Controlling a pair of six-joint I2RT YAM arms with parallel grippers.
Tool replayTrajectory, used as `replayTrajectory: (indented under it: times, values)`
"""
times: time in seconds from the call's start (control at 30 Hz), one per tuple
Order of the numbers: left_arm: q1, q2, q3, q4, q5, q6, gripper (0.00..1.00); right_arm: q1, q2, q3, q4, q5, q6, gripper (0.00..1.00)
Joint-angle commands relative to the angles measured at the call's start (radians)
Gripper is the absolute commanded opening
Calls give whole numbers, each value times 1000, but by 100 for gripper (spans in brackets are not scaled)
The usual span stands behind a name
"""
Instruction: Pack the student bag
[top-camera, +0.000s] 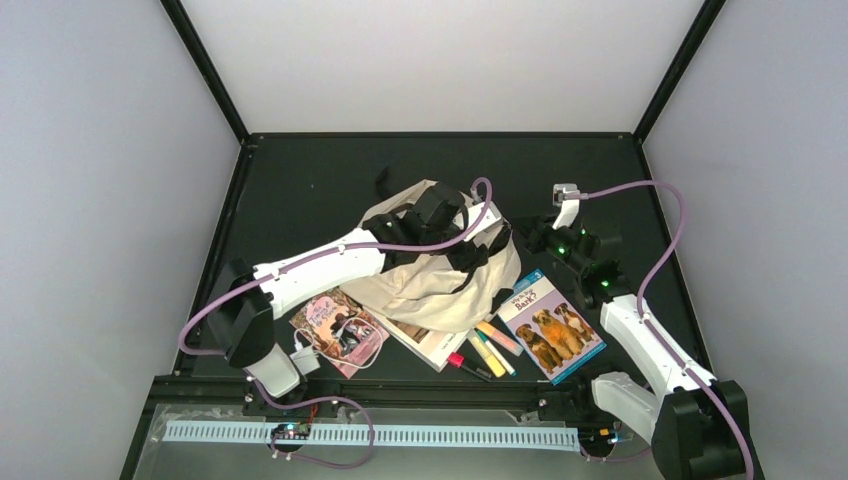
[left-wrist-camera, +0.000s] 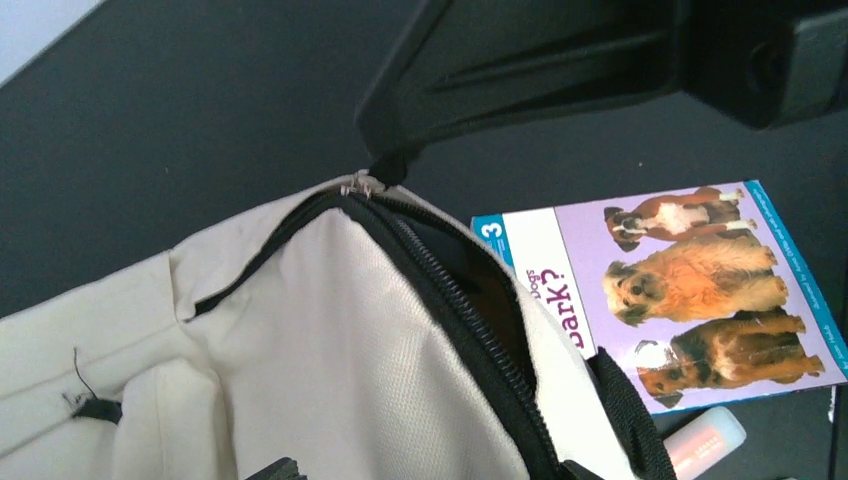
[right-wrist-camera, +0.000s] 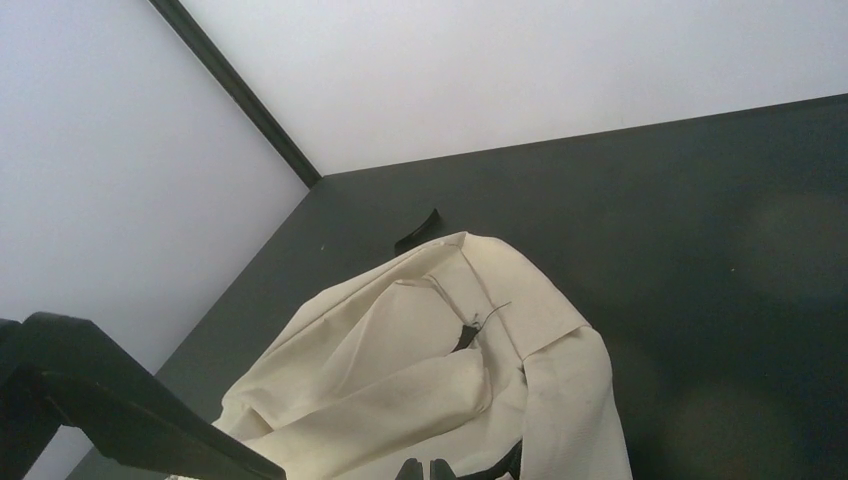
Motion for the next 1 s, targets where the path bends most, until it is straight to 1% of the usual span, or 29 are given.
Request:
replayTrajectory:
  times: [0.0,0.1,0.2,0.3,0.37,0.47,0.6,0.63,0.67,0.7,0.73,0.77,0.8,0.9,0.97]
  values:
    - [7,-42,50,70,28,58,68,8,-8,0,36,-27,-5,1]
    - [21,-2,85,34,-32,59,66,8,-9,0,41,-27,-3,1]
    - [22,12,40,32,-55,84,64,7,-16,3,37,-26,-5,1]
    - [-1,-2,-14,55,-20,98,69,7,-23,2,26,-20,-12,1]
    - [-6,-2,-32,65,-30,99,71,7,-23,1,29,-22,-9,1]
    - [-6,7,-63,83,-65,123,73,8,-22,3,32,-26,-7,1]
    - [-31,-3,-103,96,-21,158,73,8,-26,6,25,-21,-13,1]
    - [-39,-9,-115,104,-19,173,68,8,-26,6,22,-20,-15,1]
    - [-44,-16,-124,114,-17,188,58,8,-26,5,22,-18,-18,1]
    - [-46,-22,-127,121,-16,199,40,7,-24,4,22,-17,-17,1]
    - [-46,-28,-124,123,-23,212,20,7,-23,3,25,-14,-14,1]
    - [-46,-35,-115,120,-36,228,4,6,-21,1,30,-9,-13,1]
    - [-45,-43,-98,110,-50,249,2,5,-21,2,33,0,-13,1]
    - [-40,-91,-48,68,-61,368,2,-2,-12,20,54,27,-16,1]
    - [-37,-124,-6,6,-59,464,2,-17,10,45,91,38,-15,1]
